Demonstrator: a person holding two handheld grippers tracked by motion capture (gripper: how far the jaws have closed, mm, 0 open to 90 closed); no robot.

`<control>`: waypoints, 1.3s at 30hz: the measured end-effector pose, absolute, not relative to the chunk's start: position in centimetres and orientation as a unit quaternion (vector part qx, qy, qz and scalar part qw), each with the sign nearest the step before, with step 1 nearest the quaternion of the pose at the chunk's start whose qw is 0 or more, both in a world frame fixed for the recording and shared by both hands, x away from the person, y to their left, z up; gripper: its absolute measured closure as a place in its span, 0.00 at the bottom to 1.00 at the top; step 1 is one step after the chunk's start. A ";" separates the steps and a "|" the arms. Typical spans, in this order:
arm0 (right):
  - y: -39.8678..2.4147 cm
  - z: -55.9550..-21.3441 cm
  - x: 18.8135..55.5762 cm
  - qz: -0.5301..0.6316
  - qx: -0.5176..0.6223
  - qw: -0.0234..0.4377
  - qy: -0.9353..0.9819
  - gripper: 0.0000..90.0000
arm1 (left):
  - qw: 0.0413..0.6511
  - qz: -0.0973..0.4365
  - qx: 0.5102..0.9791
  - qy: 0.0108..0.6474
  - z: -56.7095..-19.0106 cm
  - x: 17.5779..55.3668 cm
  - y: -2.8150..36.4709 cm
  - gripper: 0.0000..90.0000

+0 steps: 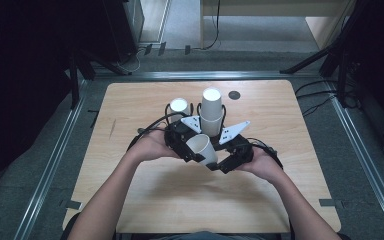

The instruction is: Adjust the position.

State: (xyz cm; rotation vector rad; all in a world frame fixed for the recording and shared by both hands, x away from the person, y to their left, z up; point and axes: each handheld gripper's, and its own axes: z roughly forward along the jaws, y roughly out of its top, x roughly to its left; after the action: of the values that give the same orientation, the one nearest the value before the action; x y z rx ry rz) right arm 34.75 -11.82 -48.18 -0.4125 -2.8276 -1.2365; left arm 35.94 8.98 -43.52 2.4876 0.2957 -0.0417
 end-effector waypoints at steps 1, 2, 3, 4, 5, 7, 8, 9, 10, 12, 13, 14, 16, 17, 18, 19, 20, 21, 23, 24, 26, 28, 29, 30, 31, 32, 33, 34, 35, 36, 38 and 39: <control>-11.7 -48.3 34.7 -0.394 -0.132 0.015 -0.909 0.30 | 0.313 -0.019 0.943 0.113 -43.6 35.9 8.9 0.27; -11.7 -48.3 34.7 -0.393 -0.131 0.019 -0.910 0.31 | 0.311 -0.022 0.943 0.111 -43.6 35.8 8.7 0.27; -11.5 -48.4 34.6 -0.391 -0.130 0.021 -0.911 0.34 | 0.311 -0.022 0.944 0.112 -43.6 35.8 8.6 0.27; -11.5 -48.4 34.6 -0.390 -0.125 0.023 -0.912 0.37 | 0.309 -0.024 0.944 0.112 -43.7 35.8 8.6 0.27; -11.4 -48.4 34.5 -0.389 -0.124 0.024 -0.912 0.38 | 0.310 -0.027 0.944 0.113 -43.7 35.8 8.6 0.27; -11.4 -48.4 34.4 -0.386 -0.123 0.029 -0.914 0.38 | 0.312 -0.029 0.943 0.113 -43.8 35.8 8.7 0.26; -11.4 -48.4 34.4 -0.386 -0.123 0.028 -0.914 0.38 | 0.315 -0.030 0.942 0.112 -43.8 35.8 8.7 0.26; -11.4 -48.4 34.5 -0.386 -0.123 0.028 -0.914 0.38 | 0.319 -0.030 0.941 0.111 -43.9 35.8 8.8 0.25; -11.4 -48.4 34.5 -0.387 -0.122 0.027 -0.913 0.38 | 0.323 -0.028 0.940 0.108 -43.9 35.8 8.9 0.24; -11.5 -48.3 34.5 -0.390 -0.117 0.025 -0.913 0.38 | 0.334 -0.033 0.936 0.109 -44.0 35.8 9.0 0.20; -11.5 -48.2 34.5 -0.391 -0.119 0.023 -0.912 0.38 | 0.335 -0.036 0.935 0.112 -44.0 35.8 9.0 0.16; -11.6 -48.1 34.6 -0.394 -0.121 0.023 -0.911 0.38 | 0.335 -0.030 0.935 0.116 -44.0 35.8 9.0 0.13; -11.8 -48.0 34.7 -0.399 -0.125 0.023 -0.908 0.38 | 0.348 -0.032 0.929 0.126 -44.1 35.9 9.1 0.12; -11.9 -47.9 34.7 -0.401 -0.126 0.021 -0.907 0.38 | 0.352 -0.030 0.926 0.131 -44.0 35.9 9.2 0.11; -12.0 -47.8 34.7 -0.405 -0.127 0.018 -0.905 0.38 | 0.358 -0.028 0.923 0.134 -44.0 36.0 9.3 0.11; -12.2 -47.7 34.8 -0.410 -0.125 0.015 -0.903 0.38 | 0.367 -0.028 0.920 0.137 -44.0 36.0 9.4 0.11; -12.3 -47.7 34.8 -0.413 -0.127 0.016 -0.901 0.38 | 0.378 -0.027 0.914 0.145 -43.9 36.0 9.6 0.11; -12.4 -47.6 34.8 -0.418 -0.130 0.015 -0.899 0.38 | 0.384 -0.027 0.911 0.148 -43.8 36.1 9.7 0.11; -12.6 -47.5 34.9 -0.424 -0.131 0.015 -0.896 0.38 | 0.398 -0.026 0.904 0.155 -43.8 36.0 9.9 0.11; -12.6 -47.5 34.9 -0.425 -0.132 0.017 -0.895 0.37 | 0.404 -0.024 0.900 0.159 -43.8 36.0 9.9 0.11; -12.7 -47.4 35.0 -0.427 -0.133 0.015 -0.894 0.37 | 0.413 -0.024 0.895 0.165 -43.9 36.0 10.0 0.11; -12.7 -47.4 35.0 -0.429 -0.135 0.015 -0.893 0.37 | 0.420 -0.016 0.891 0.171 -44.1 35.9 10.1 0.11; -12.7 -47.4 35.0 -0.429 -0.135 0.016 -0.893 0.37 | 0.424 -0.019 0.889 0.172 -44.1 36.0 10.1 0.11; -12.7 -47.4 35.0 -0.430 -0.135 0.016 -0.892 0.37 | 0.427 -0.022 0.887 0.175 -44.2 36.0 10.1 0.11; -12.7 -47.3 35.0 -0.431 -0.134 0.016 -0.892 0.37 | 0.430 -0.022 0.885 0.176 -44.3 36.0 10.2 0.11; -12.8 -47.3 35.1 -0.432 -0.134 0.017 -0.892 0.37 | 0.431 -0.026 0.884 0.177 -44.3 36.0 10.2 0.11; -12.8 -47.3 35.1 -0.432 -0.135 0.018 -0.892 0.37 | 0.434 -0.025 0.883 0.179 -44.3 36.0 10.2 0.11; -12.8 -47.3 35.1 -0.434 -0.135 0.020 -0.891 0.37 | 0.439 -0.028 0.880 0.181 -44.3 36.0 10.1 0.11; -12.8 -47.3 35.1 -0.436 -0.136 0.022 -0.889 0.37 | 0.445 -0.030 0.876 0.181 -44.4 36.0 10.2 0.11; -12.8 -47.3 35.0 -0.437 -0.136 0.023 -0.889 0.37 | 0.451 -0.033 0.873 0.181 -44.4 35.9 10.2 0.13; -12.8 -47.3 35.1 -0.440 -0.137 0.025 -0.887 0.37 | 0.460 -0.041 0.868 0.184 -44.5 35.9 10.2 0.14; -12.8 -47.3 35.1 -0.442 -0.138 0.027 -0.886 0.37 | 0.464 -0.045 0.865 0.186 -44.6 35.9 10.2 0.15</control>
State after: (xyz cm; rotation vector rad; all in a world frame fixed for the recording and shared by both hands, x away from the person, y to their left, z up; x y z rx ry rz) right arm 35.07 -12.79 -47.28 -0.4268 -2.7373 -1.3643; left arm 35.90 10.19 -44.56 2.1249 0.4565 -0.1099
